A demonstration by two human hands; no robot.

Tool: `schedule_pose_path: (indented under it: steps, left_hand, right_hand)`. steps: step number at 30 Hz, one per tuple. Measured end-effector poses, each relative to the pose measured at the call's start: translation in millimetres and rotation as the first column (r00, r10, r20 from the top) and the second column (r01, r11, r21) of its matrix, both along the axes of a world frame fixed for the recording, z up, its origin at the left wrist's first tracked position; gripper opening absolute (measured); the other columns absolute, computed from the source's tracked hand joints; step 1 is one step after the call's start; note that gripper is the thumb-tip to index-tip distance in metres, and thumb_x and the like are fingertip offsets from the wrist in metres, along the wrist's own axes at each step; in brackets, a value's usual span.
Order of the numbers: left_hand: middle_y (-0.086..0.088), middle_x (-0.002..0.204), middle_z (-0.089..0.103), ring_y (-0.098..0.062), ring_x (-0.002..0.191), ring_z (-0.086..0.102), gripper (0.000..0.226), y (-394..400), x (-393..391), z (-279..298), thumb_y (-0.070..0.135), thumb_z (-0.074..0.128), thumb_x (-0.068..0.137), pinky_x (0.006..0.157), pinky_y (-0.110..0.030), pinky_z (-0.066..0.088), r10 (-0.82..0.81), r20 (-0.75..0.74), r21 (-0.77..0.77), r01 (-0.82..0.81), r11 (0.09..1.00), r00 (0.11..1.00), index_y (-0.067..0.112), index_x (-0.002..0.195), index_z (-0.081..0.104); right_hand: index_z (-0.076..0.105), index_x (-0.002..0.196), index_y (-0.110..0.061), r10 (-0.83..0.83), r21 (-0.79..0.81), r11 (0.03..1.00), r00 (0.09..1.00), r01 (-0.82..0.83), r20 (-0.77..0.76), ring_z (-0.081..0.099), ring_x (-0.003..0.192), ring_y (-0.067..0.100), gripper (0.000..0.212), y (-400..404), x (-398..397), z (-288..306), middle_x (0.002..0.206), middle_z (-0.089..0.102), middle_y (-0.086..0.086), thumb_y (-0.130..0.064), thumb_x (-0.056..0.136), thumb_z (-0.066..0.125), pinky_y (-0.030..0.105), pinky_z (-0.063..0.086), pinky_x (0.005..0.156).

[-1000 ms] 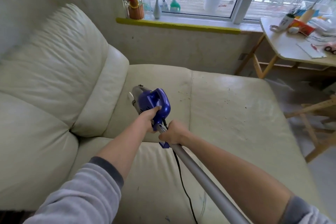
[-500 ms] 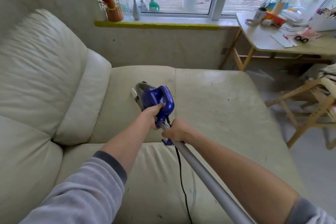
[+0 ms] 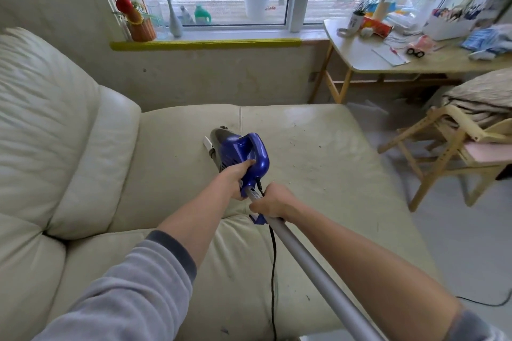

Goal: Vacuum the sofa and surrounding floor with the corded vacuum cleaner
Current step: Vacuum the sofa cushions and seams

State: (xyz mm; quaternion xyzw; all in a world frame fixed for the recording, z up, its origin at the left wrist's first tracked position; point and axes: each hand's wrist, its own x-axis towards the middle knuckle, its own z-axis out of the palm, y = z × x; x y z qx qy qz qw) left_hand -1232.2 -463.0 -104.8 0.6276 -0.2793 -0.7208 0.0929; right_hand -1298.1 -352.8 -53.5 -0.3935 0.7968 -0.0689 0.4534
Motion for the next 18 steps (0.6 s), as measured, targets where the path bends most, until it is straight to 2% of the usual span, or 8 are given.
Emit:
schedule_pose_path:
  steps: [4,12,18]
  left_hand:
    - [-0.009,0.100,0.066,-0.024,0.091,0.061,0.053,5.0,-17.2,-2.9,0.039,0.076,0.076,0.093,-0.037,0.050,-0.032,-0.010,0.003,0.032,0.999,0.999,0.009,0.116,0.058]
    - [-0.010,0.109,0.066,-0.024,0.101,0.062,0.054,14.3,-44.1,-1.1,0.038,0.075,0.078,0.091,-0.037,0.051,-0.083,0.011,-0.003,0.083,0.997,0.997,0.009,0.118,0.053]
    - [-0.008,0.103,0.065,-0.023,0.089,0.060,0.056,22.4,-61.1,0.3,0.039,0.074,0.078,0.080,-0.034,0.049,-0.161,-0.001,0.011,0.161,0.987,0.987,0.009,0.121,0.055]
  right_hand:
    - [0.049,0.078,-0.013,-0.033,-0.016,0.999,0.999,0.033,0.010,0.055,0.058,0.016,0.013,9.0,-14.0,2.5,0.072,0.058,0.004,-0.017,0.081,0.061,0.023,0.042,0.046]
    - [0.048,0.073,-0.012,-0.082,-0.022,0.996,0.997,0.081,-0.007,0.051,0.054,0.015,0.016,21.1,-34.8,2.1,0.067,0.053,0.003,-0.018,0.080,0.062,0.022,0.038,0.043]
    - [0.050,0.077,-0.012,-0.137,-0.013,0.991,0.991,0.137,-0.010,0.054,0.056,0.016,0.014,31.4,-44.7,1.2,0.070,0.055,0.004,-0.019,0.080,0.062,0.023,0.042,0.046]
